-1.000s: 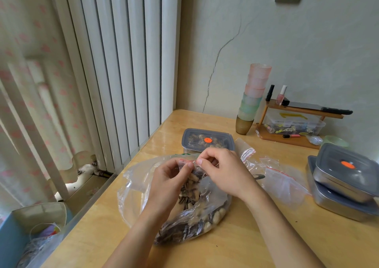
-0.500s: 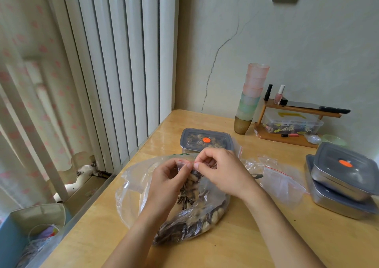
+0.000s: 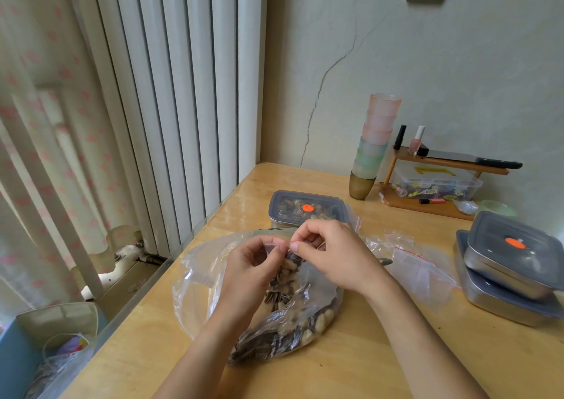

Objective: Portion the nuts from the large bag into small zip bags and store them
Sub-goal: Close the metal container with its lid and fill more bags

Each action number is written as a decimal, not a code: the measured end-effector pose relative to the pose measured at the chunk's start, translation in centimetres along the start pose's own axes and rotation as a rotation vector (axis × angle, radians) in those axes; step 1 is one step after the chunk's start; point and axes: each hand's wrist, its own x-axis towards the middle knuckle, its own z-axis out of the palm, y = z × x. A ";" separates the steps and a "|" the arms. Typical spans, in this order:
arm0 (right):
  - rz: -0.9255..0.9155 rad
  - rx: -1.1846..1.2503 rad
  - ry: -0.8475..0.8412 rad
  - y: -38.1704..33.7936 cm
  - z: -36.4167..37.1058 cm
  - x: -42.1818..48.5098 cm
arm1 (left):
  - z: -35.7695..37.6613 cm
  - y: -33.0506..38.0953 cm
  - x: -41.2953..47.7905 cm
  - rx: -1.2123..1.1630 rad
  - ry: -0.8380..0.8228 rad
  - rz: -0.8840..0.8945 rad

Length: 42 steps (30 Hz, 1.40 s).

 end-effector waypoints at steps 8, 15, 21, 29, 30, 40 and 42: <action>-0.013 0.007 0.009 0.1 0.2 0.0 | -0.2 -0.3 0.1 -0.008 0.015 -0.005; -0.012 0.007 0.022 0.1 0.3 0.1 | -0.1 -0.5 0.3 -0.009 0.011 0.016; -0.032 0.004 0.029 0.0 0.9 0.0 | -0.3 -0.4 0.3 0.003 0.019 0.022; -0.038 0.007 0.046 0.3 0.7 0.2 | -0.3 -0.3 0.3 0.004 0.034 0.057; -0.042 0.007 0.046 0.2 0.6 0.2 | -0.3 -0.3 0.4 0.009 0.035 0.065; 0.046 0.407 0.038 0.6 0.7 0.3 | -0.6 -0.3 0.7 -0.180 0.013 -0.033; 0.077 0.502 0.068 0.7 1.0 0.5 | -0.5 -0.2 0.7 -0.183 -0.012 -0.044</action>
